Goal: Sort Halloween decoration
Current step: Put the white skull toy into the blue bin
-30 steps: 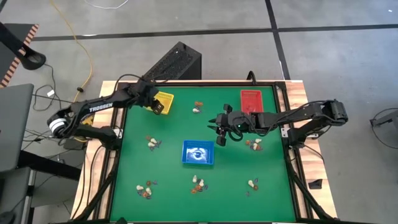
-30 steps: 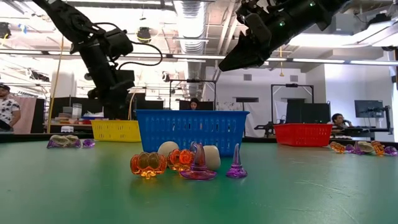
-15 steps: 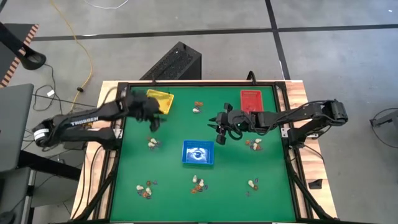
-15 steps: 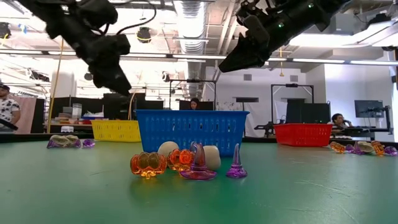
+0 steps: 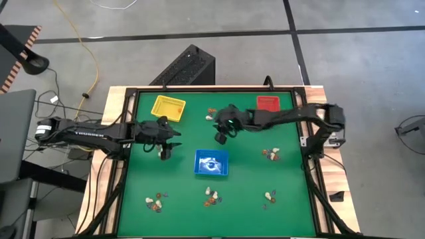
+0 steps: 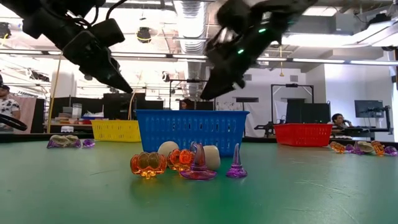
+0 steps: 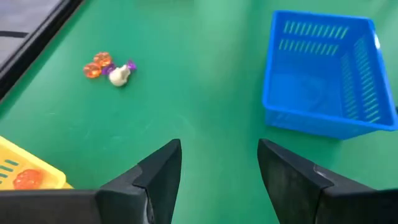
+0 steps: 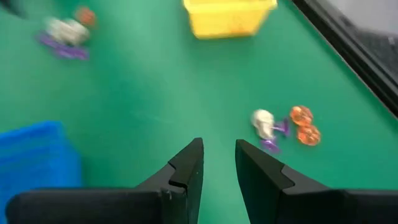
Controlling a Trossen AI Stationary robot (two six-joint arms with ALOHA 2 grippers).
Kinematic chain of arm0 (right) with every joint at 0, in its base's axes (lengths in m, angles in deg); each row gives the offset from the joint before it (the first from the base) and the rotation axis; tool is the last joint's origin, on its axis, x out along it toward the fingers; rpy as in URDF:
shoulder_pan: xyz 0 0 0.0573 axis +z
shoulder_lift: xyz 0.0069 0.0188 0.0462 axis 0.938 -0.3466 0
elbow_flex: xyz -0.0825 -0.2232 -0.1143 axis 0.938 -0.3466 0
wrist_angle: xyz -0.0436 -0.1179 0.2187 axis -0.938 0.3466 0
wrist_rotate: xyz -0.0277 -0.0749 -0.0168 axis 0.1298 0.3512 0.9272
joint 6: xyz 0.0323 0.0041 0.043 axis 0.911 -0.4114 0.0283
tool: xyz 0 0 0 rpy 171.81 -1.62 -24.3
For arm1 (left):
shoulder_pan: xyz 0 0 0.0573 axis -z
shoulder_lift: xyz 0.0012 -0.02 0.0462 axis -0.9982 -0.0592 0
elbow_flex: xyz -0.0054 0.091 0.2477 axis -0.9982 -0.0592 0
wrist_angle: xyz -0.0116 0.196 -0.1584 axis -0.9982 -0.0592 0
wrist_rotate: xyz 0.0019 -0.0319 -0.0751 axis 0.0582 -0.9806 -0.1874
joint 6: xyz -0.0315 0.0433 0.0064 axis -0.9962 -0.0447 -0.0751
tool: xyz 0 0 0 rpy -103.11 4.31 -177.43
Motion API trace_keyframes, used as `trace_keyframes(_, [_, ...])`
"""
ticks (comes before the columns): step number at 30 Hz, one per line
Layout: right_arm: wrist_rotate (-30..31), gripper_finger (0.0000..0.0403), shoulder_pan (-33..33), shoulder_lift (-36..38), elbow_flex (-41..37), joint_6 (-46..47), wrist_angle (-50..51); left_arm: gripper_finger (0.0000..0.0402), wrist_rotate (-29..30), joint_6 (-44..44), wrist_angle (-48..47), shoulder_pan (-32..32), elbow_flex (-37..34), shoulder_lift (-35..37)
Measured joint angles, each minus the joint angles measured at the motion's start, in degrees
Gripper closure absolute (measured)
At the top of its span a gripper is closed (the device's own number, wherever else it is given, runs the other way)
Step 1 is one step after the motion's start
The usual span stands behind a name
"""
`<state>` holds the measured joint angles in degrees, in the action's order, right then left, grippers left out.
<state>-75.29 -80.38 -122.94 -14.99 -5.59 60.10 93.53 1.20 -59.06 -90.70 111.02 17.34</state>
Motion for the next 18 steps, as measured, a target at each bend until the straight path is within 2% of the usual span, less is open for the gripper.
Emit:
trace_keyframes(4, [-1.37,0.0262,-3.77,-8.66,13.09,-2.82,13.14,0.02,0.12,1.25,-1.67,0.39,0.0,-0.02])
trace_keyframes(9, [-3.99,0.0209,-7.21,-18.43,25.91,-3.79,23.02,0.02,0.23,1.74,-5.83,0.48,0.0,1.07])
trace_keyframes(14, [-7.16,0.0161,-8.43,-24.76,32.58,-4.11,27.22,0.02,0.27,1.31,-9.44,0.48,0.0,4.18])
trace_keyframes(18, [-7.41,0.0153,-8.65,-27.71,35.43,-4.09,28.03,0.02,0.27,1.23,-10.21,0.52,0.0,6.91])
